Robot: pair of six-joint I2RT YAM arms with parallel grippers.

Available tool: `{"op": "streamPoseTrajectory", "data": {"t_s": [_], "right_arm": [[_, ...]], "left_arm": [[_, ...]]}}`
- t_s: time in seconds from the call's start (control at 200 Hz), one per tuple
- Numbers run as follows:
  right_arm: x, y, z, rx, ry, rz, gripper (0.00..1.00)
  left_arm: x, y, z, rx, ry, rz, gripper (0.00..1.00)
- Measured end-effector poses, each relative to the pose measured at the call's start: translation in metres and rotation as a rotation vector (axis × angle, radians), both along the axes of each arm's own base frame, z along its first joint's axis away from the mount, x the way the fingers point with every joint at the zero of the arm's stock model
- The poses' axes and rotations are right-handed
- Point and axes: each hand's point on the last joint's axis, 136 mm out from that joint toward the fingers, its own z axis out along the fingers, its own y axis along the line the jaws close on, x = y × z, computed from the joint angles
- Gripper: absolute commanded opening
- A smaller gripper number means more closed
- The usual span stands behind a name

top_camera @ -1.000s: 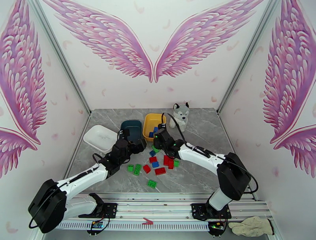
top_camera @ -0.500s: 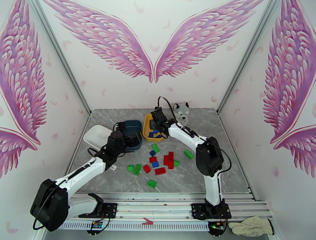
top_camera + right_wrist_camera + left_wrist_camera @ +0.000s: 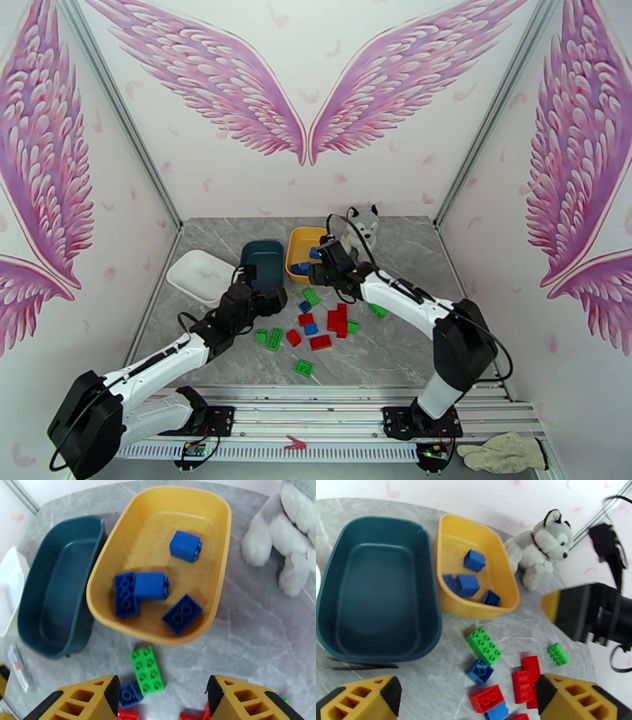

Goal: Sort the legos into containers by color

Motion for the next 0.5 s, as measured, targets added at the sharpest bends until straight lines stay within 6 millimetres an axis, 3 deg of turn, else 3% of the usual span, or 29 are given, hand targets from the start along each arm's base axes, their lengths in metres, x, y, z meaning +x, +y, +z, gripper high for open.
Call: {"op": "streamPoseTrajectory", "data": {"t_s": [0.14, 0.3, 0.5], "right_arm": [[-0.039, 0.000, -0.020, -0.001, 0.028, 0.047, 0.68], [-0.077, 0.018, -0.049, -0.023, 0.076, 0.122, 0.68], [-0.099, 0.046, -0.083, -0.070, 0.117, 0.177, 0.69]], "left_arm": [[-0.013, 0.012, -0.020, 0.007, 0.027, 0.027, 0.97], [-0.022, 0.021, -0.033, 0.007, 0.043, 0.052, 0.98], [-0.027, 0.027, -0.033, -0.016, 0.029, 0.072, 0.98]]}}
